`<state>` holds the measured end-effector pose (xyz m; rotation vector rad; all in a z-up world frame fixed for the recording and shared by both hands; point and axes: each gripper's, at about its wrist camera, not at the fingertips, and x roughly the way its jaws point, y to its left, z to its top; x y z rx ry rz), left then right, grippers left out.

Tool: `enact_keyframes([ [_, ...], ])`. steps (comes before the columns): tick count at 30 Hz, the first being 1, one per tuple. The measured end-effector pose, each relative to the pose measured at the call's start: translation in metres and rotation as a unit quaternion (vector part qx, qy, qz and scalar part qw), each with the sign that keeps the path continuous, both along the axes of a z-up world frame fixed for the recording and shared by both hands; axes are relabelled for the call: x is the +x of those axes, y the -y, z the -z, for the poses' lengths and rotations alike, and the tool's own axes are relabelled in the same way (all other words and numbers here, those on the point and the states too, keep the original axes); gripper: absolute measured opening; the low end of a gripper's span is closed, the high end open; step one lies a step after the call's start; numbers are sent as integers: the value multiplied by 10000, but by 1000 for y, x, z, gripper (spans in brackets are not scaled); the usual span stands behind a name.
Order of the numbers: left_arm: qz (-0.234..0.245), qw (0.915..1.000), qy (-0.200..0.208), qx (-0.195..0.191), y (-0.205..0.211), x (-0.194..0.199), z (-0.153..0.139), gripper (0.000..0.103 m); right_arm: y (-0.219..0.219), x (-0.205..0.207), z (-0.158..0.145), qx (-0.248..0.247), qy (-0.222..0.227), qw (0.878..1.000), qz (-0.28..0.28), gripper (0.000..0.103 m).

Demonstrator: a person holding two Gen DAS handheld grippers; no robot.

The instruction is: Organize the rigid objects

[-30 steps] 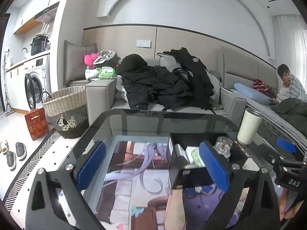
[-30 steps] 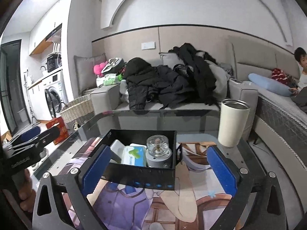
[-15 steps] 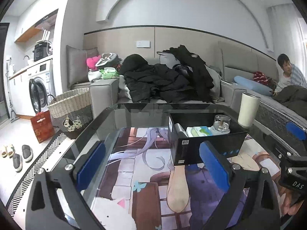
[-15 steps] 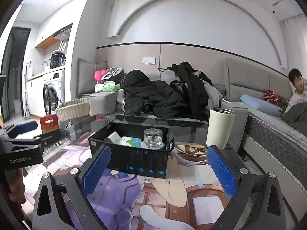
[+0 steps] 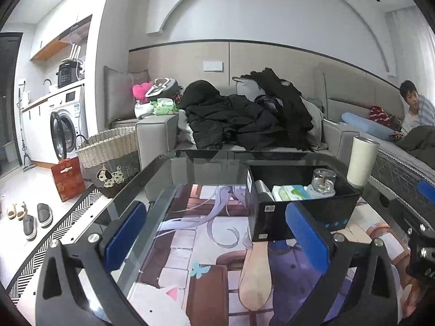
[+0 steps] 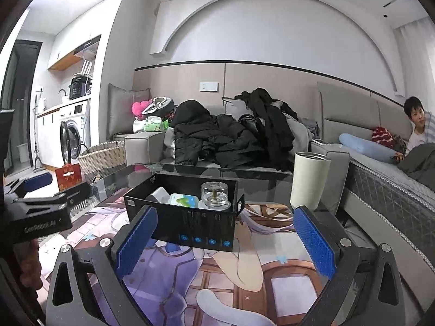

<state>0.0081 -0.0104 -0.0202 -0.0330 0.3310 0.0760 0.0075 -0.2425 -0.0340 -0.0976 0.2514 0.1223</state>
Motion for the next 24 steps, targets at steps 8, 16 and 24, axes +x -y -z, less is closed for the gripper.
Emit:
enact_keyframes([
  [8, 53, 10000, 64, 52, 1, 0, -3, 103, -2, 1, 1, -12, -65, 10000, -63, 102],
  [16, -19, 10000, 11, -8, -2, 2, -3, 103, -5, 3, 0, -25, -29, 9999, -106, 102],
  [24, 15, 9999, -114, -50, -4, 5, -1, 103, -8, 7, 0, -64, -114, 9998, -168, 102],
])
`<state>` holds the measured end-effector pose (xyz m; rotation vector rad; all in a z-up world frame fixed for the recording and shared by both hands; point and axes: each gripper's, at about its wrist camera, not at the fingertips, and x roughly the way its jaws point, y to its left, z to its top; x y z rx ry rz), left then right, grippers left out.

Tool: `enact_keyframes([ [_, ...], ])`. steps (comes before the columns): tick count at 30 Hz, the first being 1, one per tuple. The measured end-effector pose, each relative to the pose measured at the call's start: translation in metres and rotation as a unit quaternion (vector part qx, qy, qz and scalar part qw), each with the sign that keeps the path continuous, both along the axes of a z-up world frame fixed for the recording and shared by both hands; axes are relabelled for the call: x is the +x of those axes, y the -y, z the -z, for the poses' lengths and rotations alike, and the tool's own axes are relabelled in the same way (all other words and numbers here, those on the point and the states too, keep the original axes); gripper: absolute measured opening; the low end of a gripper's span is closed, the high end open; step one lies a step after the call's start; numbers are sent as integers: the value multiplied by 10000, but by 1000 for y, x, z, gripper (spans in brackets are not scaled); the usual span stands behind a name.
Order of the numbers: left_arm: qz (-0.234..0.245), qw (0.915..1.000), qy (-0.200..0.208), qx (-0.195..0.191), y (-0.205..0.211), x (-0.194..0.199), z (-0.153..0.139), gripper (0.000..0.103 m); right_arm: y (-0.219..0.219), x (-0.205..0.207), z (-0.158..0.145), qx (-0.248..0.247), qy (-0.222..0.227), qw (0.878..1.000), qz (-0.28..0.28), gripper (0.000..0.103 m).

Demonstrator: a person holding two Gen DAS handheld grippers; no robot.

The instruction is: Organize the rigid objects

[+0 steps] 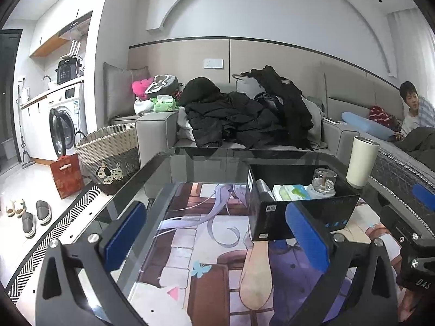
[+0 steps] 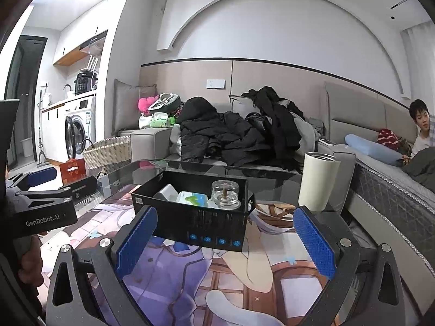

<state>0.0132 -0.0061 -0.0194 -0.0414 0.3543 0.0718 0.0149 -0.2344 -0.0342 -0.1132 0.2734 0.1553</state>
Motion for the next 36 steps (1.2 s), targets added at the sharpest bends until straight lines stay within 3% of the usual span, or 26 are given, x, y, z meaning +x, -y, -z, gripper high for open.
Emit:
enact_keyframes([
  [36, -205, 9997, -99, -26, -11, 4, 3, 103, -9, 14, 1, 54, -168, 9998, -84, 102],
])
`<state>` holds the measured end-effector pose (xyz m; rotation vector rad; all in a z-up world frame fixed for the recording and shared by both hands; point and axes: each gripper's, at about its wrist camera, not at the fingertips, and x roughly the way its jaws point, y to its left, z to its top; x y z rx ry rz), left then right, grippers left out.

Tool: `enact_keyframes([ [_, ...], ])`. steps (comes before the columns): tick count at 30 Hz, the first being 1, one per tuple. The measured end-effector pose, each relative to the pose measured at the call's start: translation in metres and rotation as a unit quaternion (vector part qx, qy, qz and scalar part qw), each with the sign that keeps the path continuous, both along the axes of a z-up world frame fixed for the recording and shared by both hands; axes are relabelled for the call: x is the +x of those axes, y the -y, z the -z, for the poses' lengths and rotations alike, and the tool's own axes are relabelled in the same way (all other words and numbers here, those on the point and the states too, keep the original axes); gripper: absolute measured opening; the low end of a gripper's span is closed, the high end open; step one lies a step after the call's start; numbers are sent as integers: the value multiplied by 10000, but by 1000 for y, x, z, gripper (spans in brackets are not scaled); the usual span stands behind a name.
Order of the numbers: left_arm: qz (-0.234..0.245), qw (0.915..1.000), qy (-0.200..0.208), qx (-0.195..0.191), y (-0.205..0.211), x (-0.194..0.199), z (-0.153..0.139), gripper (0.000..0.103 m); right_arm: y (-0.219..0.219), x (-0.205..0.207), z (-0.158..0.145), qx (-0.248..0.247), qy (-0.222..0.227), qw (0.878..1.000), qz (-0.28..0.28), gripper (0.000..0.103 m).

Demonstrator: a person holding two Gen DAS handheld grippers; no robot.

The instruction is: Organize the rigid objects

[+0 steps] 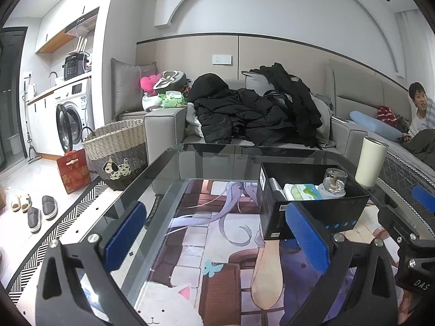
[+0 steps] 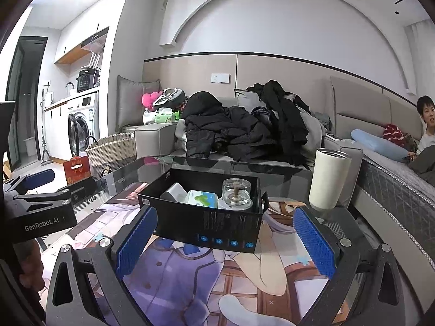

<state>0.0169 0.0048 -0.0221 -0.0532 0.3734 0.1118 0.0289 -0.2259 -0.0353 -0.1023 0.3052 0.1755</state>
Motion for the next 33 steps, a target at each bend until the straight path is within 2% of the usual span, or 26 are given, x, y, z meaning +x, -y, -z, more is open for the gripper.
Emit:
enact_keyframes([
  [33, -6, 9999, -103, 8, 0, 3, -1, 103, 1, 7, 6, 11, -77, 10000, -47, 102],
])
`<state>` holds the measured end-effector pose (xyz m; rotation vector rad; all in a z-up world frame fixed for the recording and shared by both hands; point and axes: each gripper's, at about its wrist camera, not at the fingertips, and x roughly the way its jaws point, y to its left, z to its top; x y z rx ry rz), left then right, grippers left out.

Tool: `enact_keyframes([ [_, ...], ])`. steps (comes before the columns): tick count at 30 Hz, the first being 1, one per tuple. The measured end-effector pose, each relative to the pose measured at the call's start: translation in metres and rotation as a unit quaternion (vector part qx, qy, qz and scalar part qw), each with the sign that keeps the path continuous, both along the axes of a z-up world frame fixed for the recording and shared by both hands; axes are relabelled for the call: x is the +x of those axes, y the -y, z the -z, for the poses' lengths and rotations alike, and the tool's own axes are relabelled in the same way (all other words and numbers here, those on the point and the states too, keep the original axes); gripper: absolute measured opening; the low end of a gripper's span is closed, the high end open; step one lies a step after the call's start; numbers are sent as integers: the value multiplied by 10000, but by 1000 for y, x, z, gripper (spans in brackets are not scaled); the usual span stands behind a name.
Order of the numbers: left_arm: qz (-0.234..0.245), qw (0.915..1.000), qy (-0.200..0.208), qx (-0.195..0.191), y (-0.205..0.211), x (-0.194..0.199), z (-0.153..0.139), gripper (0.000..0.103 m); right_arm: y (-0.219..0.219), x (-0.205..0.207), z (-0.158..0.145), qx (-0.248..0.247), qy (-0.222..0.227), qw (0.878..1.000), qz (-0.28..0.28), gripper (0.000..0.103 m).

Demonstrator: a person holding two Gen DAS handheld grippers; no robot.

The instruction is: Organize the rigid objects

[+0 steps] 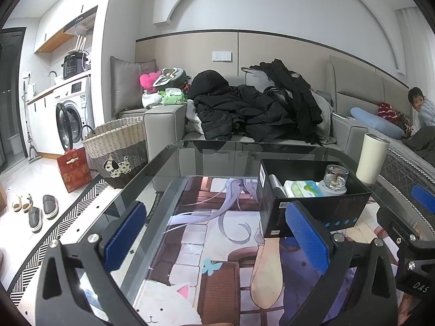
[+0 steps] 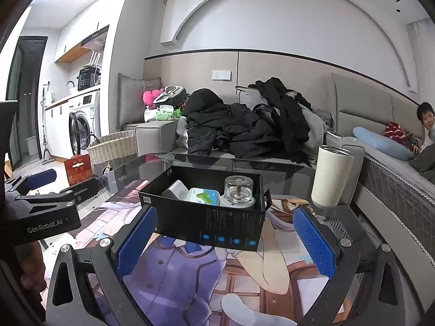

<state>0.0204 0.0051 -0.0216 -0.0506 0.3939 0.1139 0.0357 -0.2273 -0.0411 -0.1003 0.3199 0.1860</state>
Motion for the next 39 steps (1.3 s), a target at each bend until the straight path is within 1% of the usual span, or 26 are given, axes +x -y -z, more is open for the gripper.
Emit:
enact_keyframes([
  [17, -20, 10000, -39, 11, -2, 2, -1, 103, 1, 2, -3, 12, -96, 9999, 45, 102],
  [39, -45, 9999, -90, 56, 2, 5, 3, 103, 5, 4, -6, 40, -90, 9999, 104, 102],
])
